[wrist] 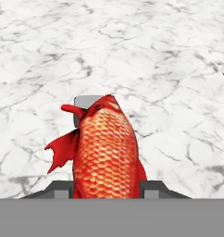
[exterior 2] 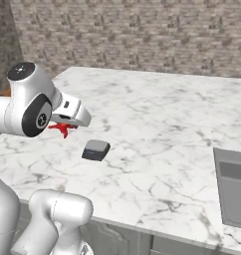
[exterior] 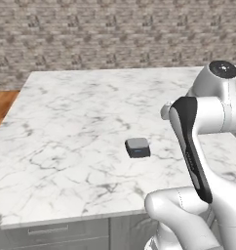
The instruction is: Take the fish from the fridge and place it on the digital scale on the counter by the fridge. Wait a few seconds for a reading, then move it to the plate on the dining counter.
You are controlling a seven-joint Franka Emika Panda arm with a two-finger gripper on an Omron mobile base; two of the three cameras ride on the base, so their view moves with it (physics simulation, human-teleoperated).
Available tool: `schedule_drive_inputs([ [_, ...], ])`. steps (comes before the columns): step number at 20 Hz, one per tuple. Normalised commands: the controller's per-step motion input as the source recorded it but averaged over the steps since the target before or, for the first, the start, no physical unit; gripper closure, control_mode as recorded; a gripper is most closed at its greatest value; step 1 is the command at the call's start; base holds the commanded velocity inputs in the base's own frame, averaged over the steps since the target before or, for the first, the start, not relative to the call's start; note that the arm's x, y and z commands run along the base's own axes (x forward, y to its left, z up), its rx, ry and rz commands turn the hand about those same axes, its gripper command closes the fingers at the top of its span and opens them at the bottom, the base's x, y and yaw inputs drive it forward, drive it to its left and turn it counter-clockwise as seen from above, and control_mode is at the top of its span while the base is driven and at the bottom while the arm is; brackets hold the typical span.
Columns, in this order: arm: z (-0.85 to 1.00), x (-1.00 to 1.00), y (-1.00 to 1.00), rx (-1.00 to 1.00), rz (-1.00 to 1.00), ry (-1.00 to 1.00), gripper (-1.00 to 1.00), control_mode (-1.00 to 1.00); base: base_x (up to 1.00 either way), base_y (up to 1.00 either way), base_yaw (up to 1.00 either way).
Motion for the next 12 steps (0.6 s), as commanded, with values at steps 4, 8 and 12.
schedule_drive_inputs([
  [4, -0.37, 0.5, 0.01, 0.01, 0.05, 0.13, 1.0, -1.0, 0.5, 0.0, 0.06],
  [8, -0.61, 1.0, 0.05, 0.0, 0.11, 0.19, 1.0, -1.0, 0.0, 0.0, 0.0],
  [12, -0.62, 1.0, 0.13, 0.0, 0.1, 0.13, 1.0, -1.0, 0.0, 0.0, 0.0],
])
